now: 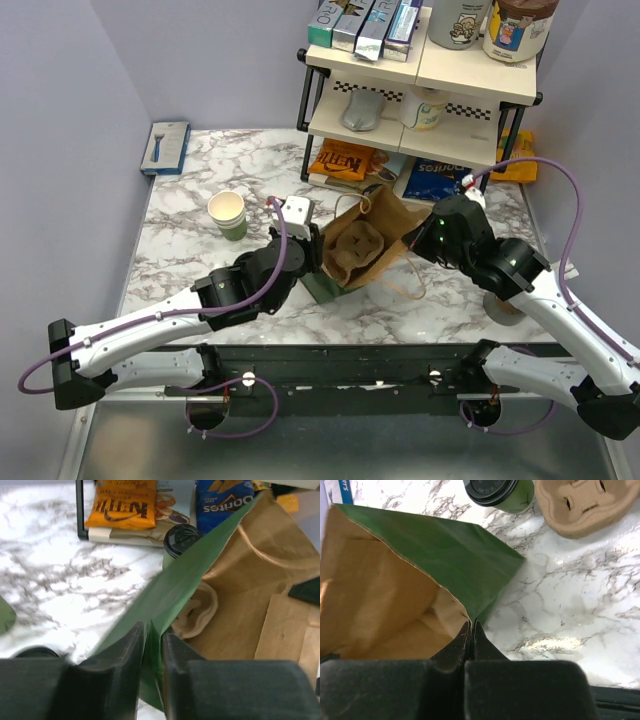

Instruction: Pack the takeout coffee

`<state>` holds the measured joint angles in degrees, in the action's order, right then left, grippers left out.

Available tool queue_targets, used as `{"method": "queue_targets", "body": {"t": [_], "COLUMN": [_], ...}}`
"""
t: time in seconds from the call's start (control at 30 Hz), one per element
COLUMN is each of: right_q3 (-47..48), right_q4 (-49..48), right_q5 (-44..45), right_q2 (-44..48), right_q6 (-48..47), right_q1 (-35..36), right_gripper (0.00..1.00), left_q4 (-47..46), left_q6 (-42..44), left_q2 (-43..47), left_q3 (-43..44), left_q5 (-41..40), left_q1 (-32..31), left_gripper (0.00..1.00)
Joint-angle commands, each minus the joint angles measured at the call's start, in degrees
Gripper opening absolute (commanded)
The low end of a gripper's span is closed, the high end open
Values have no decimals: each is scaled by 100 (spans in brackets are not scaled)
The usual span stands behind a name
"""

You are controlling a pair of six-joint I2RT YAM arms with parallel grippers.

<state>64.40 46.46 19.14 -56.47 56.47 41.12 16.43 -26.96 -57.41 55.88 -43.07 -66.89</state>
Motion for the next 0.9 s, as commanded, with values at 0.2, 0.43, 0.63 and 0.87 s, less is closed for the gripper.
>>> {"method": "queue_targets", "body": {"t": [0.2,0.43,0.63,0.87], "right_q3": [81,46,28,889], "right_q4": [-1279,-1832,-2316,-1457], "right_q5": [-646,-1420,-1869,-1834], "right_q2": [83,259,207,-373], "right_q6": [-2981,-4827,-5137,-4821], "right_q1": [-52,-43,-43,-43], "right_gripper": [1,1,1,1], "left_q4": [-298,220,388,667], "left_q6": [780,604,745,139], "left_q2": [888,1443,1434,1005], "left_q3": [-95,334,468,958], "left_q5": [2434,1882,2153,1600], "left_q1": [-69,-69,-61,-61], "left_gripper": [99,99,99,99]}}
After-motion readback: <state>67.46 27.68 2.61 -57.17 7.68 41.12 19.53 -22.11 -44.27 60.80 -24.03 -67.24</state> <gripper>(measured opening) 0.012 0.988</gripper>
